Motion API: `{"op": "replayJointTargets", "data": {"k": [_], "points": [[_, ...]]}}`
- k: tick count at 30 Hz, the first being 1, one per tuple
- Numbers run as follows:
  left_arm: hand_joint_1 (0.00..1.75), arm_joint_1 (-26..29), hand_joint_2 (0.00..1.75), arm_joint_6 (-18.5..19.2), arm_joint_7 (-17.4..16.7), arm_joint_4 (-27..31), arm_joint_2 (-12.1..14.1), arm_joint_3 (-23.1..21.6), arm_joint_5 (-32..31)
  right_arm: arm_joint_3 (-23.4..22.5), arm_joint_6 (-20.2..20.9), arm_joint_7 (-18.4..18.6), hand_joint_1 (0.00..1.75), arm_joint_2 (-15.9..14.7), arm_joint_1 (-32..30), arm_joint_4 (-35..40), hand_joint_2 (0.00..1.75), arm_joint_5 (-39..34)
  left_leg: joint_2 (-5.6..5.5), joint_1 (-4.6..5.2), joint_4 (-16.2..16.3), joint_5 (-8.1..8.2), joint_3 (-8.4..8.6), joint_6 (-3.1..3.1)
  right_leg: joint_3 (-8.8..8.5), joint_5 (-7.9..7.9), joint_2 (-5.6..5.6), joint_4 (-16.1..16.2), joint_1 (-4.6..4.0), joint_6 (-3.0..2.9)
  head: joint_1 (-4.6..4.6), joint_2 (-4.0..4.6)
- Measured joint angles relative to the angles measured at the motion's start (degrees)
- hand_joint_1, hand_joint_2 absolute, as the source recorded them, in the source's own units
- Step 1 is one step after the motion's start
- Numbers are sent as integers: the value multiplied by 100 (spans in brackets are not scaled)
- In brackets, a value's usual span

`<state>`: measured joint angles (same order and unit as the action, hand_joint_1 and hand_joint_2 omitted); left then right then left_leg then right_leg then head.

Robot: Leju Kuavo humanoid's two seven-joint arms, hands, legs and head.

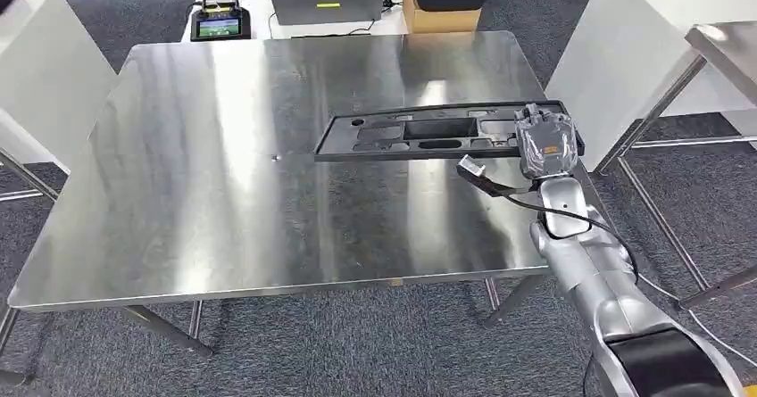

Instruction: Take the parts from the cabinet and place them on the table.

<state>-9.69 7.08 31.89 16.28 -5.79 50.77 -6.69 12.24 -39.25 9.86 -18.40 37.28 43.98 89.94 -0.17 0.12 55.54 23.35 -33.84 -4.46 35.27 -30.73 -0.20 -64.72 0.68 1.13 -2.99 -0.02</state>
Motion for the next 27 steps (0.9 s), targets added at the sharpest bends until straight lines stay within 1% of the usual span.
{"op": "replayJointTargets", "data": {"k": [1,2,3,4,5,6,7,8,9,10,11,12,15,16,19,21,23,24,26,27], "points": [[0,1,0,-30,0,0,-2,0,0,-4,6,-35,175,2,-12,-35,175,0,-3,3,0,26,21,-20,315,-175,-2,-522,5,-7,0,0],[0,6,0,-33,0,0,-9,0,0,-7,9,-52,175,15,-29,-72,175,0,-10,5,5,49,31,-19,597,-263,0,-940,8,16,2,0],[0,10,0,-33,0,0,-13,2,13,-13,13,-68,175,26,-43,-105,175,0,-14,4,9,69,46,-15,740,-228,1,-1062,16,57,2,0],[0,14,0,-39,4,0,-18,4,15,-26,17,-94,175,39,-48,-147,175,0,-21,0,10,95,72,1,729,-82,2,-898,33,130,0,0],[0,14,0,-76,41,0,-28,2,9,-35,30,-127,175,52,-42,-203,175,0,-33,-11,26,130,103,25,573,175,6,-468,57,217,2,0],[0,13,0,-162,110,2,-33,0,-24,-39,59,-155,175,61,-35,-267,175,0,-38,-22,61,180,134,57,328,466,16,114,83,294,0,0],[0,14,0,-264,207,13,-33,-6,-78,-39,101,-160,175,78,-30,-350,175,0,-46,-23,114,244,145,103,101,698,43,649,115,340,-2,0],[0,14,0,-312,284,28,-26,-11,-111,-39,136,-160,175,100,-18,-476,175,0,-51,19,184,311,132,152,6,724,55,742,81,285,-2,0],[0,12,0,-319,332,28,-26,-18,-122,-37,164,-153,175,118,-27,-549,175,0,-58,20,188,327,121,170,5,725,38,749,68,206,0,0],[0,15,0,-336,369,31,-22,-28,-159,-39,188,-131,175,140,-32,-655,175,0,-55,28,207,351,110,158,17,745,38,761,115,170,7,0],[0,23,0,-350,385,33,-13,-35,-177,-39,208,-109,175,171,-20,-756,175,0,-52,22,208,329,117,58,18,741,27,757,96,171,9,0],[0,24,0,-352,396,33,-13,-46,-188,-39,208,-81,175,197,-16,-839,175,0,-53,21,198,336,126,43,16,740,24,758,90,170,4,0],[0,24,0,-323,553,33,-15,-83,-236,-35,208,22,175,247,16,-1136,175,-11,-41,11,160,338,149,46,15,720,11,757,68,139,2,0],[0,25,175,-306,581,35,-15,-85,-238,-37,203,26,0,260,18,-1217,0,-61,-39,11,150,339,152,47,15,714,11,757,65,130,2,0],[0,38,175,-273,601,33,-15,-85,-232,-79,181,0,0,299,21,-1375,0,-193,-36,6,139,340,152,52,16,710,8,757,59,124,2,0],[0,56,175,-203,594,33,-15,-79,-155,-184,149,-125,0,343,36,-1511,0,-361,-32,-1,135,344,154,77,16,706,7,756,48,117,4,0],[0,69,175,-188,579,33,-15,-77,-138,-230,138,-151,0,358,42,-1578,0,-387,-33,-8,133,345,159,123,15,703,8,755,43,109,2,0],[0,85,0,-197,545,33,-17,-76,-120,-273,83,-155,0,380,43,-1645,0,-391,-33,-17,131,348,159,203,15,703,8,753,37,109,2,0],[0,93,0,-199,457,33,-22,-74,-101,-325,33,-168,0,417,50,-1722,0,-361,-33,-16,130,344,159,210,11,703,8,753,37,108,2,0],[0,95,0,-136,329,31,-22,-66,-59,-337,15,-170,0,439,57,-1753,0,-343,-33,-13,131,343,159,211,8,704,8,753,37,107,2,0]]}}
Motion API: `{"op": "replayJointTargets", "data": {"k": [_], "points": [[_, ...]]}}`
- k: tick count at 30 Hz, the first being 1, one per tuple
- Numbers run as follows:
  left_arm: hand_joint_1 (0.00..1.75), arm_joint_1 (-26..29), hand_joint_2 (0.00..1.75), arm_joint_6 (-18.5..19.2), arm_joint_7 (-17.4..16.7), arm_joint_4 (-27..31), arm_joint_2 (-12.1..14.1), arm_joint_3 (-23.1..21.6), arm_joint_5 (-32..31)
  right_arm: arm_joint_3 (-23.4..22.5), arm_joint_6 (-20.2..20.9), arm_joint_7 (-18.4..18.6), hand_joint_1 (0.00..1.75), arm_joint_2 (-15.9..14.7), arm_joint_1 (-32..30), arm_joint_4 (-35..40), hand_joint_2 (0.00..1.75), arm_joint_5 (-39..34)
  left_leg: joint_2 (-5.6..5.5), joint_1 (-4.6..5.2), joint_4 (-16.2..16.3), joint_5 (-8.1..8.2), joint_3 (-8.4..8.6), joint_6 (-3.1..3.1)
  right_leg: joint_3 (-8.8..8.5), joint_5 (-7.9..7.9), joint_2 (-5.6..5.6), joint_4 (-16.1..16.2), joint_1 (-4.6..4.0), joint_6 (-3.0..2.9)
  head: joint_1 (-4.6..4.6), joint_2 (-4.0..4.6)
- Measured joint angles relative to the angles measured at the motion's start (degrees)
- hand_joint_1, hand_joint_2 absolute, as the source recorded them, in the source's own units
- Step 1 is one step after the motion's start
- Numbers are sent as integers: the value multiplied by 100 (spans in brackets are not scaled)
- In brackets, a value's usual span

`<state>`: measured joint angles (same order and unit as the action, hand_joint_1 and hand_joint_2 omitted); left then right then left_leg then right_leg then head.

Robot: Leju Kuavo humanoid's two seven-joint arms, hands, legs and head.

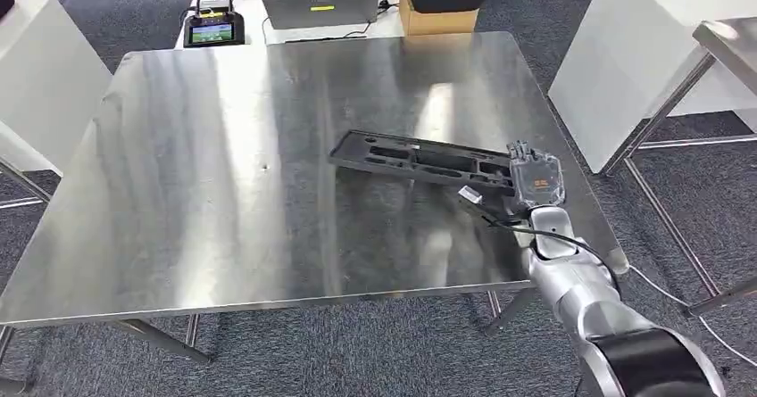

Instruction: Take the parts from the cabinet and place them on the table.

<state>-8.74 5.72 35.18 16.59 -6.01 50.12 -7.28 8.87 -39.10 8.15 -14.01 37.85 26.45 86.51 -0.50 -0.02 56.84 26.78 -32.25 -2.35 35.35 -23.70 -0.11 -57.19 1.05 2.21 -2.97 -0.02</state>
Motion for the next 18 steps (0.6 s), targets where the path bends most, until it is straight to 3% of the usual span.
{"op": "replayJointTargets", "data": {"k": [4,11,15,18], "points": [[0,9,0,234,-307,-7,0,51,81,-79,-35,-44,0,92,30,-52,0,103,1,24,1,-2,1,1,-12,9,0,0,0,-14,0,0],[0,25,0,252,-351,-7,0,90,92,-144,-37,-179,0,221,70,-79,0,194,1,64,4,-5,3,-6,-23,10,1,3,8,-13,0,0],[0,47,0,254,-351,-7,0,123,107,-256,-39,-538,0,405,68,75,0,52,1,73,6,-4,4,-9,-26,11,0,4,18,-11,0,0],[0,72,0,254,-355,-7,2,166,81,-337,-37,-1116,0,602,60,462,0,-488,3,74,6,-4,5,-9,-25,11,0,4,20,-11,0,0]]}}
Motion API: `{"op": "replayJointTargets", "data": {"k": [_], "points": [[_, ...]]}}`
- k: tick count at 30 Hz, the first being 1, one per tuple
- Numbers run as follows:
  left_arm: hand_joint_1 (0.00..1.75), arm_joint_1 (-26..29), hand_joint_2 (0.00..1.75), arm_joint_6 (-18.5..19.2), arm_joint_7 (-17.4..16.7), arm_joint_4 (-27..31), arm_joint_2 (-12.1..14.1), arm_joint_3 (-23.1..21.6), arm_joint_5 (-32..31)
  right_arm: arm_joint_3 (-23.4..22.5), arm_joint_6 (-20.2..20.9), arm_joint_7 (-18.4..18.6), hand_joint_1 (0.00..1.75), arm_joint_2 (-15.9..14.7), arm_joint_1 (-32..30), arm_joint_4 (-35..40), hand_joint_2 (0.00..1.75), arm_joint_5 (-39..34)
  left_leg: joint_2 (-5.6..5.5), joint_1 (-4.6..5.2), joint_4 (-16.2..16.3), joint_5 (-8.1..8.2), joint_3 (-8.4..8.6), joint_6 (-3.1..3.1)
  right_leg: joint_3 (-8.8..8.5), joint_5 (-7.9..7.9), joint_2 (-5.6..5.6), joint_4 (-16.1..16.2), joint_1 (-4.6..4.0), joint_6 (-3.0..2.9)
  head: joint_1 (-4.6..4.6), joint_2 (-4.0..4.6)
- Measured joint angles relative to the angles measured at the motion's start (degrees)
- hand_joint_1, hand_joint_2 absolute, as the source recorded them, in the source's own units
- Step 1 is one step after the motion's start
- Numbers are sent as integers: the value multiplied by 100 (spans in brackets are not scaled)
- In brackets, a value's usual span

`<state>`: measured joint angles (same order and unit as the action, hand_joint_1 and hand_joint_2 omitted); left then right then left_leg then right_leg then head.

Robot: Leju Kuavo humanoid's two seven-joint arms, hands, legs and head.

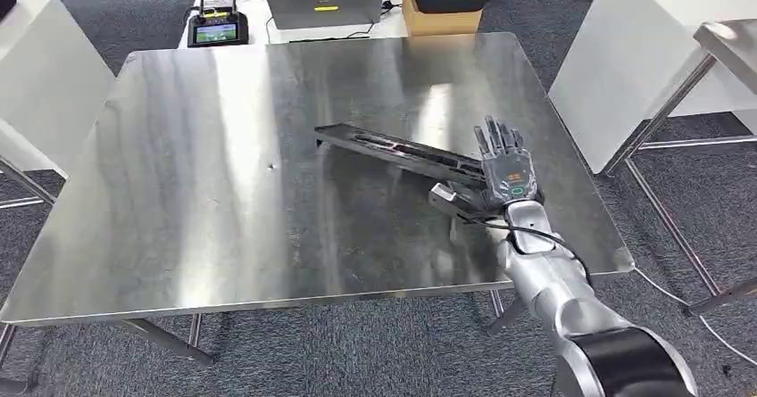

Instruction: Take the parts from the cabinet and place them on the table.

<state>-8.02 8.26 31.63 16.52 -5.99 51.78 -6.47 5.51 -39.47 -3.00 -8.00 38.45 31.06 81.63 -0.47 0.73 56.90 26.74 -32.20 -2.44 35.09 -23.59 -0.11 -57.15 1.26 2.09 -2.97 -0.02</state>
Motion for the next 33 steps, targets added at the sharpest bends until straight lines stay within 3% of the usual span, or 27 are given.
{"op": "replayJointTargets", "data": {"k": [3,8,12,15,17,29,33], "points": [[0,27,0,59,2,0,0,42,9,-28,110,-483,0,184,16,383,0,-603,0,0,0,0,1,0,0,0,0,0,0,0,0,0],[0,46,0,89,13,0,2,111,11,-11,404,-609,0,402,10,1012,0,-993,-7,0,0,-1,3,0,0,0,4,0,-1,0,0,0],[0,99,0,111,53,0,0,190,57,101,628,-970,0,516,-118,1491,0,-1567,-3,-1,0,-1,0,0,-2,0,0,-1,1,0,-4,0],[0,121,0,181,79,0,0,262,63,331,1056,-783,0,605,-206,2035,0,-1555,7,0,0,0,8,0,1,0,-9,0,2,0,-2,0],[0,130,0,212,90,0,-2,304,63,508,1128,-663,0,623,-248,2256,0,-1523,2,0,0,0,7,0,1,-1,-6,1,1,-1,-2,0],[0,235,0,323,111,2,-9,492,120,678,1062,-519,0,642,-271,2520,0,-1636,3,7,0,0,10,-1,-2,-1,-7,1,2,0,-2,0],[0,256,0,361,111,0,-9,542,109,671,784,-318,0,625,-156,2393,0,-1540,4,8,0,0,10,-1,-2,-1,-7,1,2,0,-2,0]]}}
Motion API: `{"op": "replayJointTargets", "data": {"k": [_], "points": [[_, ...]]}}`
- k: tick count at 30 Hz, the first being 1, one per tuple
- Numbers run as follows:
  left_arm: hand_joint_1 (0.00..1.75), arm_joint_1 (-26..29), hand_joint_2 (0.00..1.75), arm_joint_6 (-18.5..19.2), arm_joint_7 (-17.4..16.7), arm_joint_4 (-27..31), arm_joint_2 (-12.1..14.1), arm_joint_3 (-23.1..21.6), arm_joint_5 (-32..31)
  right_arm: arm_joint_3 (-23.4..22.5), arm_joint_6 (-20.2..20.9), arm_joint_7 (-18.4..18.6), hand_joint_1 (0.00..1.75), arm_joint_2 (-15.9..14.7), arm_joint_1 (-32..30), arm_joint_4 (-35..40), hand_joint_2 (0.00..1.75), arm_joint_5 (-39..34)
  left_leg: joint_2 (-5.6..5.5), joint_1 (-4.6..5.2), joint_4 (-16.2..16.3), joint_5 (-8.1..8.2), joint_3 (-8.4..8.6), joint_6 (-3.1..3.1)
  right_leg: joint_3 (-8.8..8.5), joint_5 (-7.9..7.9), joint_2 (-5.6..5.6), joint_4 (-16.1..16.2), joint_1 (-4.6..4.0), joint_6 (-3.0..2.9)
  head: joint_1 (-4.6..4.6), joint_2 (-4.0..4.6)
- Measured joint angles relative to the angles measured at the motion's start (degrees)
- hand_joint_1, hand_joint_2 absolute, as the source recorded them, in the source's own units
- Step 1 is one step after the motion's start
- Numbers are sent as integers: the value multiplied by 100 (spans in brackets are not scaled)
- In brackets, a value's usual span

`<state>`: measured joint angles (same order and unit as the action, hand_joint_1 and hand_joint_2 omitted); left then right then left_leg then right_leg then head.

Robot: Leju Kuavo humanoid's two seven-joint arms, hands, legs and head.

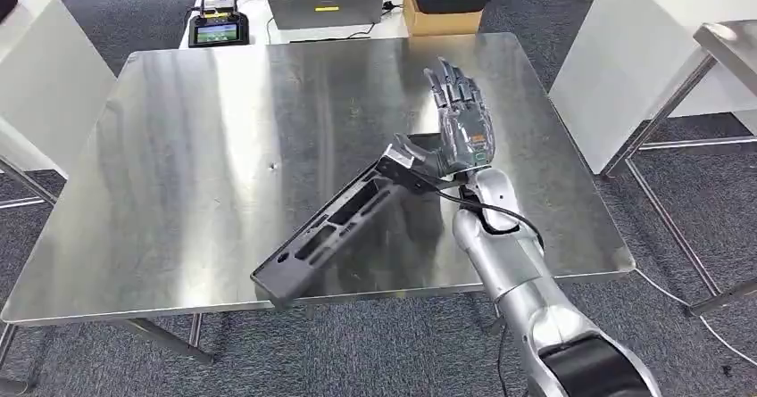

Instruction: Take the parts from the cabinet and place them on the table.

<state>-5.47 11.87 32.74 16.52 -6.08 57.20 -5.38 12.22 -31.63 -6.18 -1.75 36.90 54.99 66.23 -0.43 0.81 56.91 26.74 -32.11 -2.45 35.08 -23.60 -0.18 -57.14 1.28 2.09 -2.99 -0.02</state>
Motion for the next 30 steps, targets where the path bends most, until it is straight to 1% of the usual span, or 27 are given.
{"op": "replayJointTargets", "data": {"k": [3,7,9,11,12,15,16,17,20,22,24,26,28,30], "points": [[0,1,0,33,-17,2,0,61,-78,-163,-355,221,0,-45,297,-505,0,-103,0,6,0,0,3,0,0,0,0,1,0,0,0,0],[0,9,0,63,-31,2,7,129,-184,-466,-647,533,0,-206,743,-1351,0,-107,-6,13,1,-1,7,-2,-1,0,1,1,0,0,0,0],[0,10,0,68,-37,4,22,181,-188,-737,-780,261,0,-275,847,-1659,0,-427,-6,13,1,-2,6,-3,-6,0,2,1,0,0,0,0],[0,10,0,46,-61,4,46,227,-190,-1017,-787,-58,0,-304,821,-1748,0,-569,-4,13,1,-1,5,-3,-6,0,1,0,0,1,0,0],[0,10,0,37,-63,4,50,243,-190,-1136,-787,-157,0,-304,807,-1766,0,-605,-3,13,1,1,5,-6,-6,0,1,0,1,1,0,0],[0,6,0,33,-68,7,72,299,-194,-1383,-789,-268,0,-304,783,-1827,0,-668,0,13,2,4,8,-10,-5,0,-2,1,1,1,2,0],[0,6,0,33,-66,7,74,312,-194,-1438,-789,-371,0,-302,762,-1825,0,-710,0,13,1,4,9,-10,-6,0,-1,1,0,1,0,0],[0,6,0,46,-44,9,74,336,-194,-1523,-789,-610,0,-278,723,-1786,0,-849,0,13,1,4,7,-10,-6,0,0,1,0,1,0,0],[0,8,0,79,24,11,70,391,-197,-1694,-791,-1393,0,-192,396,-1356,0,-1481,-9,13,1,5,10,-10,-5,-1,1,2,-1,1,0,0],[0,10,0,76,83,13,66,418,-219,-1694,-791,-1723,0,-140,-20,-772,0,-1819,-14,12,1,7,11,-11,-6,-3,4,2,-2,1,0,0],[0,20,0,39,151,20,39,479,-229,-1632,-791,-1928,0,-68,-565,15,0,-2211,-13,12,-1,11,9,-16,-6,-4,5,2,-3,1,2,0],[0,33,0,-89,203,52,4,537,-238,-1456,-791,-2163,0,33,-1211,944,0,-2683,-12,10,-2,13,3,-16,-7,-10,6,2,-5,4,0,0],[0,50,0,-269,225,66,-31,581,-308,-1272,-791,-2304,0,136,-1738,1612,0,-2850,-7,8,-4,21,3,-12,-6,-15,0,1,-4,11,0,0],[0,49,0,-479,240,92,-66,614,-391,-1060,-791,-2346,0,238,-2209,2215,0,-2927,-5,8,-4,29,16,-12,-5,-19,2,2,-5,11,0,0]]}}
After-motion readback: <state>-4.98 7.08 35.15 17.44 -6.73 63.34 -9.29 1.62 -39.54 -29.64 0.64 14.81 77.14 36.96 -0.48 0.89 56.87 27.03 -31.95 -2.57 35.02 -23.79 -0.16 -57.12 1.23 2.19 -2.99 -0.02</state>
